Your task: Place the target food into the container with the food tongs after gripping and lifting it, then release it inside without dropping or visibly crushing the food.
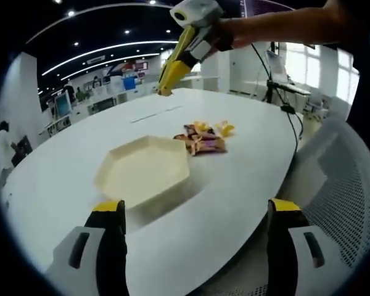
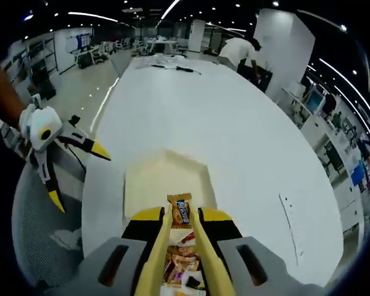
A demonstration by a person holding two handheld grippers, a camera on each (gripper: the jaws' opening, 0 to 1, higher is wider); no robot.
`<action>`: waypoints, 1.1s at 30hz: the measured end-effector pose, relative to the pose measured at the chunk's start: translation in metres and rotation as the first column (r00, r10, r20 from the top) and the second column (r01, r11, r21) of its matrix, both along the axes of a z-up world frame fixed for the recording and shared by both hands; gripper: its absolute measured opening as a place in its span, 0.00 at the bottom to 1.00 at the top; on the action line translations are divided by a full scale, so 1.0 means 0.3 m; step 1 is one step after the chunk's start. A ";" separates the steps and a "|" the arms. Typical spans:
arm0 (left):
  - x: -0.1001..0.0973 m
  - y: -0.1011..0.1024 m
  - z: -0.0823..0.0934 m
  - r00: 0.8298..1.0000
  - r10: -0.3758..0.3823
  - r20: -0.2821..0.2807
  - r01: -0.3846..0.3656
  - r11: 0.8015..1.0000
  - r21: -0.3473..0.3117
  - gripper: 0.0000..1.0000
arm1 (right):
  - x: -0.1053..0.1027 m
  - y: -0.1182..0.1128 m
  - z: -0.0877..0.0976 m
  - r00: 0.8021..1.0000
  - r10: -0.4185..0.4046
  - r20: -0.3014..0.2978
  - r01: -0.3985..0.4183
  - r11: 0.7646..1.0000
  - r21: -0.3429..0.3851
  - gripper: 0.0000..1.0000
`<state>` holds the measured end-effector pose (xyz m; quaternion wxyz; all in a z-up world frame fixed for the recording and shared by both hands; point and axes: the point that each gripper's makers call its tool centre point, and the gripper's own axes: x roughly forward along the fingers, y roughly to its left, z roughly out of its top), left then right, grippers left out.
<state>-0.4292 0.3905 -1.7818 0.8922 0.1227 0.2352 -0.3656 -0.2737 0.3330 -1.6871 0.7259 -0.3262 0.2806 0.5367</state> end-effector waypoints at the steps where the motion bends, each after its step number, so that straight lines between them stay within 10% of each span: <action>1: 0.001 0.001 -0.001 1.000 0.000 0.002 0.000 1.000 0.004 0.90 | 0.003 0.024 -0.002 1.000 0.006 -0.005 -0.006 1.000 -0.001 0.20; 13: -0.002 0.005 -0.009 1.000 -0.004 -0.004 0.004 1.000 0.020 0.88 | 0.004 0.189 -0.027 0.998 0.062 -0.031 -0.063 0.998 -0.015 0.21; 33: 0.007 0.015 -0.014 1.000 0.006 0.002 -0.006 0.999 0.031 0.85 | -0.017 0.206 -0.088 0.996 0.080 -0.045 -0.081 0.996 -0.022 0.22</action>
